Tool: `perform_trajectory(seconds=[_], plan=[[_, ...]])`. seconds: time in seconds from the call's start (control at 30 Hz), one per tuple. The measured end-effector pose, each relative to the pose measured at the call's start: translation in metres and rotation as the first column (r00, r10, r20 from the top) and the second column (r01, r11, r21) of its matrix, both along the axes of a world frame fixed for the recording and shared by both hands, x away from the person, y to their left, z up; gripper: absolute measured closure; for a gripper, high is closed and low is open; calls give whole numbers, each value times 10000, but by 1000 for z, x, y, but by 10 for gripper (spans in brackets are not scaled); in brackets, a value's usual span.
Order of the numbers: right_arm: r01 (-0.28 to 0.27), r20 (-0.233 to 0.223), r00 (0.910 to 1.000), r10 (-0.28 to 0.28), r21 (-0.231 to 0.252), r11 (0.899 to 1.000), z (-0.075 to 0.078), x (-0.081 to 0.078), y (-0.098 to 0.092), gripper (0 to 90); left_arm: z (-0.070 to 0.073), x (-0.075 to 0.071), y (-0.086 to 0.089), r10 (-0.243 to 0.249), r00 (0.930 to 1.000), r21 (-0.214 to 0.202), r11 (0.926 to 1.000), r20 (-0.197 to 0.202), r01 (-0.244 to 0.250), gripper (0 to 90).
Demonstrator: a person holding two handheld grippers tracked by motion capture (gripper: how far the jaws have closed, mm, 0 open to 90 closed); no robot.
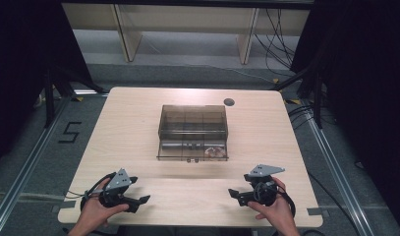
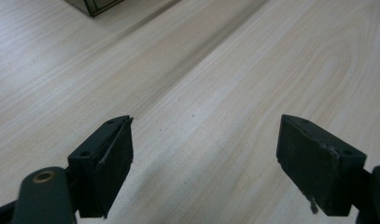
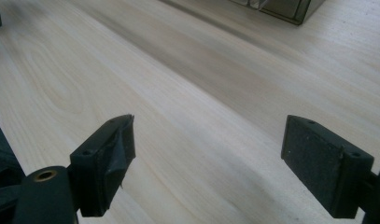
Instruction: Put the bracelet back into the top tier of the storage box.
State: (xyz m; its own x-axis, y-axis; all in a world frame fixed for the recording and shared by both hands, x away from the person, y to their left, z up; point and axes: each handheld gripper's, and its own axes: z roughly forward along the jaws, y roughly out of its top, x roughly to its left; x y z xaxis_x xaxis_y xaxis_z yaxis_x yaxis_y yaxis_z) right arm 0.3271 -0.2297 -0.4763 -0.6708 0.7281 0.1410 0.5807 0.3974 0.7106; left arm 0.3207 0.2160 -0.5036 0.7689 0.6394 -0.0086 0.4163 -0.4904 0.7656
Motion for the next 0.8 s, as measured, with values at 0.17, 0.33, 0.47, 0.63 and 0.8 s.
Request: perform_trajectory(seconds=[0.17,0.33,0.47,0.63,0.8], plan=[[33,-32,10000,-33,-12,10000,-4,-5,0,182,0,0,1,-122,9999,-31,9999,-72,122,187],[114,-166,9998,-115,-25,9999,-7,-10,0,182,0,-1,0,-3,9998,-126,9999,-188,1,187],[160,-167,9997,-160,-17,9999,-9,-14,-2,181,-1,-1,0,-30,9998,-106,9999,-217,28,187],[224,-167,9996,-226,-97,9997,-13,-18,-3,178,-1,-1,0,-5,9998,-116,9999,-202,3,188],[242,-132,9996,-243,-64,9997,-15,-22,-2,174,0,1,1,-157,9999,150,9998,-39,157,187]])
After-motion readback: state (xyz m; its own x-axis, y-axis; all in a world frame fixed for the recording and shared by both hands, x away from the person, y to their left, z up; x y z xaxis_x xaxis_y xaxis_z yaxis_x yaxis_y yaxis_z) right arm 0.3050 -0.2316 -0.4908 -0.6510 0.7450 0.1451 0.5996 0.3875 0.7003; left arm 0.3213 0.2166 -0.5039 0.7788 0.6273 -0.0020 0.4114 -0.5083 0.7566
